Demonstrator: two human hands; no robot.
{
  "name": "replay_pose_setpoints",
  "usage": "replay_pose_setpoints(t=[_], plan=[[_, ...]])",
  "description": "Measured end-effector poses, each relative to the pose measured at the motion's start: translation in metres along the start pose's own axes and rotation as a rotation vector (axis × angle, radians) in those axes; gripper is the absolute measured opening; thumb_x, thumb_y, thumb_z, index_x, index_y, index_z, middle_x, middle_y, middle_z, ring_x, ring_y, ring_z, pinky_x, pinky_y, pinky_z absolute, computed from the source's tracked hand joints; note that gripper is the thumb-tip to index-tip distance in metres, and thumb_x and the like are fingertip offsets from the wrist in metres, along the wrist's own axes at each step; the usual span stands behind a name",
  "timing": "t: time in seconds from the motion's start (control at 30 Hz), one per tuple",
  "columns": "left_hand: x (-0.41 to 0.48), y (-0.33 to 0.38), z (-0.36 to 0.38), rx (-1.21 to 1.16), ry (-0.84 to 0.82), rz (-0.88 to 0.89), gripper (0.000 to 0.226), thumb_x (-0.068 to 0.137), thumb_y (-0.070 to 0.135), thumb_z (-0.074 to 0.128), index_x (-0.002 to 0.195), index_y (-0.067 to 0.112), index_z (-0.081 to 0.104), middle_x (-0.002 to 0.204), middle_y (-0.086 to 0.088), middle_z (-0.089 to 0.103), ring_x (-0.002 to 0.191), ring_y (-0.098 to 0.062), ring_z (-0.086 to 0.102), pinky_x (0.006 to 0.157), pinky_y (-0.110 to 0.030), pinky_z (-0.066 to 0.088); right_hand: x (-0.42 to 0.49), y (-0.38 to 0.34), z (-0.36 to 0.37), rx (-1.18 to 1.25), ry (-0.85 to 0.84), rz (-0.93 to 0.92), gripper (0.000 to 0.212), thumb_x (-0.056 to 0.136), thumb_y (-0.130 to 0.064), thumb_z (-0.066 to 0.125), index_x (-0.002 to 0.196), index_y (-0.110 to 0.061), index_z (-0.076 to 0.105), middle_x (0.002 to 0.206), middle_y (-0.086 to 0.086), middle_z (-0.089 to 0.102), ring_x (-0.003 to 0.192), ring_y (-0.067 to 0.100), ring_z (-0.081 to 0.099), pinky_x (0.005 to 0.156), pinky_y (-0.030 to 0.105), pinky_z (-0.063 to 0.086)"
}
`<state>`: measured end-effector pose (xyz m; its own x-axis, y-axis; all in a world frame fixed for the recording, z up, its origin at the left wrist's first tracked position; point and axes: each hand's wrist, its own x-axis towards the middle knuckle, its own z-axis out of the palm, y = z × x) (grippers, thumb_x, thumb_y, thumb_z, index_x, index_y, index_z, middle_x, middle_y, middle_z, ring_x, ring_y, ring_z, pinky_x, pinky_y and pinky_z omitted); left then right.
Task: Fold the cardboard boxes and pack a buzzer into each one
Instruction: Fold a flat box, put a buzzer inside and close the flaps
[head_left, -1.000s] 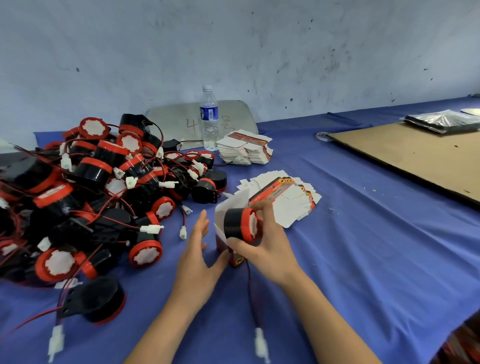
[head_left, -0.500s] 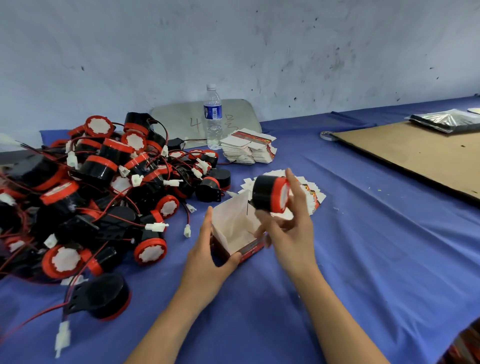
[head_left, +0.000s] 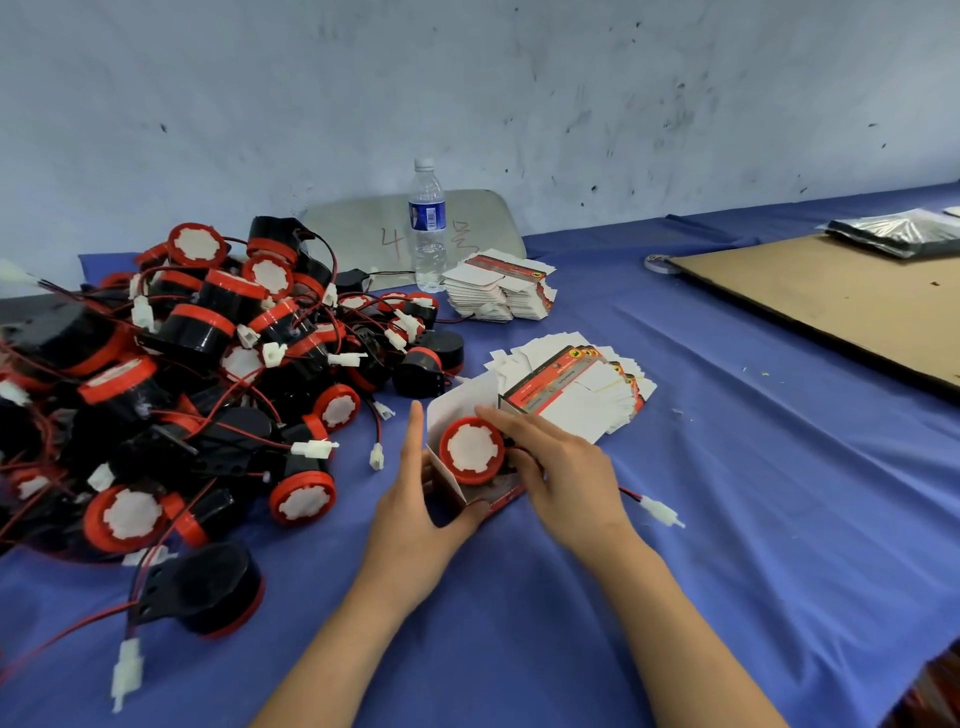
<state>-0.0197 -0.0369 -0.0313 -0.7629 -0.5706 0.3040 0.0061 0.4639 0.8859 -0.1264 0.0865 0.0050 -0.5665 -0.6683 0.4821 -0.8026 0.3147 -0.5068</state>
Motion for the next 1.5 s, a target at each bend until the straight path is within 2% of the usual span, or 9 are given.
replay_pose_setpoints(t=[0.23,0.47,0.7,0.83,0.9,1.0,1.13,1.27,1.5], plan=[[-0.004,0.005,-0.005,0.081,-0.049,0.061,0.109,0.076,0.03,0.08,0.13,0.077,-0.002,0.121,0.032,0.056,0.109,0.013,0.055,0.088,-0.005,0.042,0.002,0.003,-0.001,-0.111,-0.148,0.026,0.057,0.096,-0.008,0.041,0.137,-0.047,0.043,0.133,-0.018,0.057,0.11,0.02,0.059,0.079,0.036,0.052],[-0.005,0.01,-0.006,0.269,-0.101,0.297,0.053,0.084,0.018,0.074,0.113,0.055,0.048,0.15,0.005,0.038,0.124,0.003,0.047,0.096,-0.009,0.039,0.0,-0.004,0.003,-0.178,-0.185,0.082,0.052,0.089,-0.041,0.026,0.137,-0.044,0.047,0.138,-0.029,0.042,0.116,0.003,0.05,0.079,0.027,0.048],[-0.021,0.04,0.007,0.589,0.162,0.302,0.018,0.081,0.008,0.075,0.095,0.018,0.068,0.162,0.012,0.002,0.136,-0.022,0.035,0.058,-0.036,0.056,-0.004,-0.014,0.014,-0.376,-0.195,0.081,0.039,0.101,-0.041,0.027,0.134,-0.039,0.049,0.153,-0.018,0.021,0.113,0.021,0.048,0.089,0.031,0.038],[-0.031,0.046,0.015,0.829,0.118,0.177,0.036,0.07,0.009,0.082,0.101,0.02,0.068,0.145,0.01,0.045,0.114,-0.029,0.055,0.035,-0.026,0.042,-0.004,-0.014,0.012,-0.32,-0.129,0.066,0.035,0.102,-0.04,0.033,0.12,-0.039,0.062,0.159,-0.023,-0.002,0.116,0.018,0.037,0.091,0.029,0.027],[-0.033,0.048,0.018,0.861,0.051,0.126,0.042,0.077,0.016,0.077,0.116,0.023,0.062,0.133,0.015,0.053,0.1,-0.019,0.057,0.039,-0.022,0.037,-0.004,-0.013,0.012,-0.299,-0.123,0.059,0.034,0.102,-0.04,0.034,0.115,-0.039,0.065,0.158,-0.025,-0.007,0.115,0.016,0.037,0.089,0.027,0.026],[-0.034,0.041,0.021,1.001,-0.009,0.087,0.05,0.098,0.026,0.042,0.143,0.038,0.022,0.15,0.026,0.015,0.112,-0.008,0.044,0.052,-0.022,0.033,-0.003,-0.014,0.008,-0.247,0.006,0.101,0.025,0.098,-0.032,0.046,0.101,-0.03,0.071,0.156,-0.013,0.027,0.1,0.022,0.055,0.08,0.029,0.036],[-0.034,0.035,0.022,1.052,-0.118,0.045,0.076,0.094,0.012,0.036,0.15,0.036,-0.01,0.155,0.027,-0.013,0.124,-0.012,0.04,0.06,-0.027,0.04,0.001,-0.005,-0.012,-0.154,0.494,0.31,0.021,0.092,-0.025,0.054,0.091,-0.019,0.073,0.099,0.0,0.07,0.073,0.033,0.063,0.06,0.029,0.037],[-0.033,0.037,0.024,1.085,-0.134,0.038,0.073,0.096,0.022,0.039,0.151,0.031,-0.009,0.158,0.017,-0.014,0.123,-0.018,0.041,0.057,-0.028,0.036,0.002,0.011,-0.021,-0.163,0.37,0.552,0.025,0.095,-0.036,0.05,0.09,-0.022,0.07,0.078,-0.003,0.069,0.07,0.026,0.05,0.063,0.031,0.029],[-0.023,0.028,0.022,1.08,-0.073,-0.071,0.077,0.093,0.024,0.041,0.152,0.023,-0.008,0.161,0.008,-0.012,0.124,-0.015,0.043,0.055,-0.027,0.037,-0.002,-0.002,-0.013,0.109,0.238,-0.014,0.011,0.079,-0.014,0.064,0.084,-0.015,0.074,0.074,-0.006,0.067,0.059,0.013,0.055,0.062,0.027,0.047]])
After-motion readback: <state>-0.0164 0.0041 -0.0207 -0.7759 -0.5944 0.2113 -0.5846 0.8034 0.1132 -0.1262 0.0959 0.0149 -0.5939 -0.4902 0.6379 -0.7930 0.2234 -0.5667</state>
